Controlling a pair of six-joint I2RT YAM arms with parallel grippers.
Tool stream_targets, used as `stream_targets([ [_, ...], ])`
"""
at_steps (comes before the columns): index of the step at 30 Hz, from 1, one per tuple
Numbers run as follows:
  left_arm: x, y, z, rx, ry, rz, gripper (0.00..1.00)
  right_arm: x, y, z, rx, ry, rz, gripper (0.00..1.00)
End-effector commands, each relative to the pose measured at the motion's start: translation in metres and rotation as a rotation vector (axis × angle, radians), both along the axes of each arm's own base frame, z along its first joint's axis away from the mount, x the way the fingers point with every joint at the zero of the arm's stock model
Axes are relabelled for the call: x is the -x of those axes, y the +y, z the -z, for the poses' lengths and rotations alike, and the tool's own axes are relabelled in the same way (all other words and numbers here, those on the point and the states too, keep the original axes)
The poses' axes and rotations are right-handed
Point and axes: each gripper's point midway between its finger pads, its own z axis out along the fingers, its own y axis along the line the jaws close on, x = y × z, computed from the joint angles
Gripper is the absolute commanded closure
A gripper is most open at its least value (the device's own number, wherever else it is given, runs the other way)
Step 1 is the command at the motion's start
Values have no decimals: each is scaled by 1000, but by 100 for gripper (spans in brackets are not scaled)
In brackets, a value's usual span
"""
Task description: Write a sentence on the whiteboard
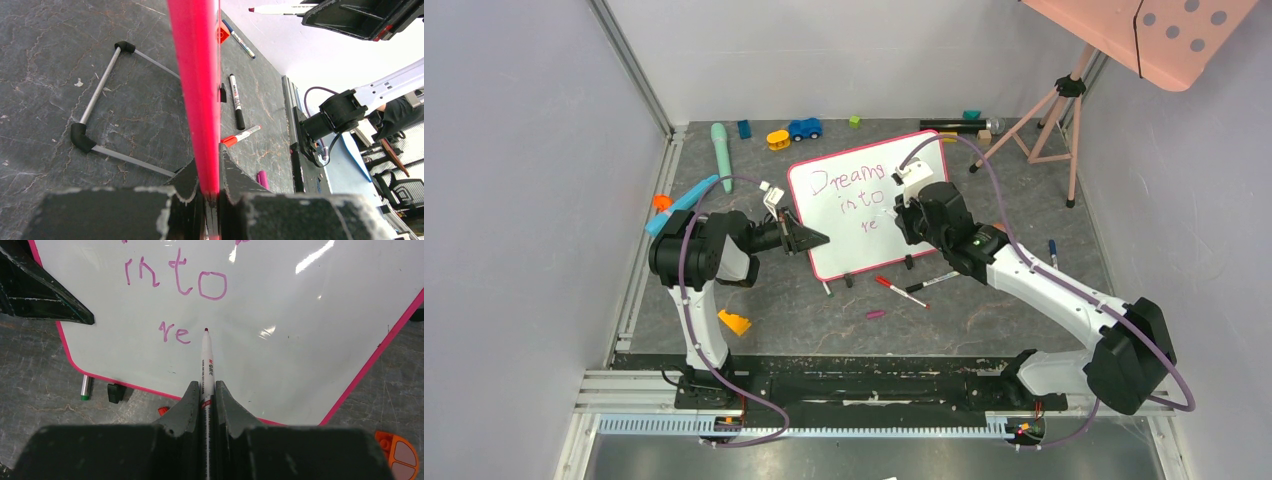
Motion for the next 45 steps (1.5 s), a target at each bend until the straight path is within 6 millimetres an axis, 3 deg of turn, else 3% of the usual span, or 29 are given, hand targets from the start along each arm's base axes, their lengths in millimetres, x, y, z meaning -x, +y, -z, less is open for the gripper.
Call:
stream_targets([
  [1,-12,6,14,-60,-187,-36,96,-5,-2,-10,-30,-33,30,100],
  [31,-10,5,14,-59,-196,-18,93,-12,16,-5,-51,-16,-24,100],
  [45,-10,5,14,-60,-195,-18,98,-11,15,7,-24,16,-22,100],
])
